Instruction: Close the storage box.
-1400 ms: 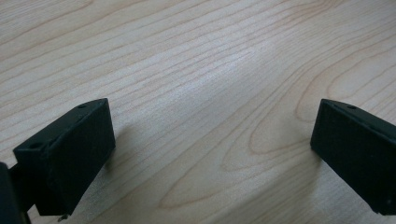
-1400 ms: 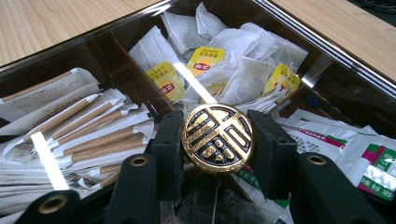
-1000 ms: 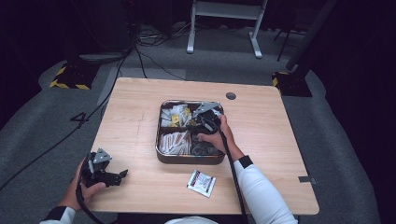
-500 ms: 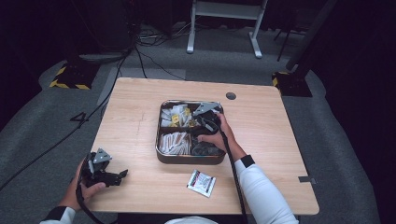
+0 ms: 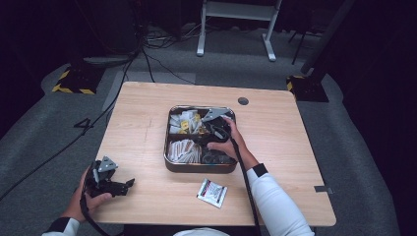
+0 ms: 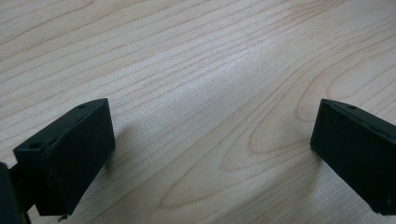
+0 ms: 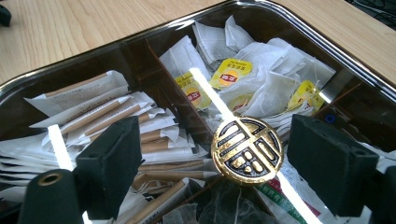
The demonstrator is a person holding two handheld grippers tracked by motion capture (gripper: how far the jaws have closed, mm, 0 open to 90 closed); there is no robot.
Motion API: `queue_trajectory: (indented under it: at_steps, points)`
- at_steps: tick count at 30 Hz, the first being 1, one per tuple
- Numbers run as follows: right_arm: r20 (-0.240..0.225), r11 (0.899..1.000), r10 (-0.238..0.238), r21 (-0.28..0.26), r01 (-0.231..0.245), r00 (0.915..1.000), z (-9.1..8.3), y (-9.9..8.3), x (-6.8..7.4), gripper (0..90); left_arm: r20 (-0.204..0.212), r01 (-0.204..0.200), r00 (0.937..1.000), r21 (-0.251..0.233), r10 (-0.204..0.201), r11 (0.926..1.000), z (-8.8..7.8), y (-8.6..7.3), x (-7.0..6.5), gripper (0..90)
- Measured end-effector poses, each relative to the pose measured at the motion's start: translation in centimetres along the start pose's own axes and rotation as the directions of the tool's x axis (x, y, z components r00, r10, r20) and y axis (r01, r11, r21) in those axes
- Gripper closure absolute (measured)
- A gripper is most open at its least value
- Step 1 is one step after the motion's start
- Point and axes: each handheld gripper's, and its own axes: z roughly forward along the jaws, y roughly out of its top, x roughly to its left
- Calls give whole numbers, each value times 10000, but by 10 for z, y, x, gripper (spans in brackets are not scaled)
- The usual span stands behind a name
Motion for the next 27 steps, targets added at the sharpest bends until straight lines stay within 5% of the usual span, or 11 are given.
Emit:
queue_trajectory:
  at_steps: [27]
  points:
    - [642, 9979, -649, 38, 648, 9958, -41, -4, -2, 236, -1, 4, 10000, 0, -4, 10000, 0, 0, 0, 0]
